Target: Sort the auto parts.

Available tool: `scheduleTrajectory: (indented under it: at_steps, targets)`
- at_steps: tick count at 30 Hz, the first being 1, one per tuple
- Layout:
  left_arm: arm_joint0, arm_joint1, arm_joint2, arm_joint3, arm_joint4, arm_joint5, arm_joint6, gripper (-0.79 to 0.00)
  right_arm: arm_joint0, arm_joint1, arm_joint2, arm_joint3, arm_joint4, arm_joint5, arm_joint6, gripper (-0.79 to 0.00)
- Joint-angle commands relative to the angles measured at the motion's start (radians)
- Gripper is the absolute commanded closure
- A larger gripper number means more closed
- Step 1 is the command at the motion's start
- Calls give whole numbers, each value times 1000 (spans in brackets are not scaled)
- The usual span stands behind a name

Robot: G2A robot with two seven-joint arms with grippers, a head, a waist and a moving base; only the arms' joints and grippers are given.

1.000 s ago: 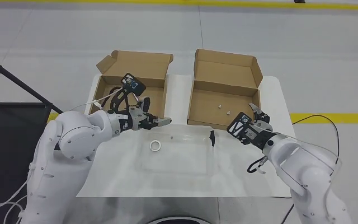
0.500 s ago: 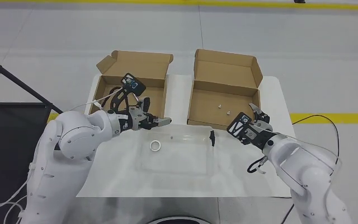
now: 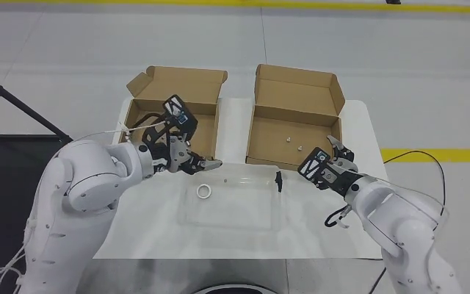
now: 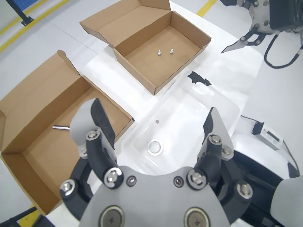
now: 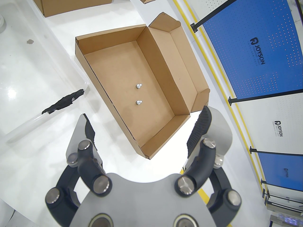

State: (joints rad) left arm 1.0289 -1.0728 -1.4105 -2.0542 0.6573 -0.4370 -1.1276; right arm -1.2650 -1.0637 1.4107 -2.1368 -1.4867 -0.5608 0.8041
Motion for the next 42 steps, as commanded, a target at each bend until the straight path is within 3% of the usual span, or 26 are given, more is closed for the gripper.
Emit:
scheduleTrajectory:
  at_steps: [1,11,28,34,42]
  targets:
    - [-14,5,3,-6,15,-49,-6,-785,0,0,0,0,0,0,0,-785]
    - [-65,23,33,-24,51,-211,-10,-785,0,0,0,0,0,0,0,-785]
    - [-64,26,32,-28,54,-210,7,-785,0,0,0,0,0,0,0,-785]
    - [-77,37,41,-36,83,-259,4,-785,0,0,0,0,0,0,0,-785]
    - [-144,91,107,-26,114,-285,29,-785,0,0,0,0,0,0,0,-785]
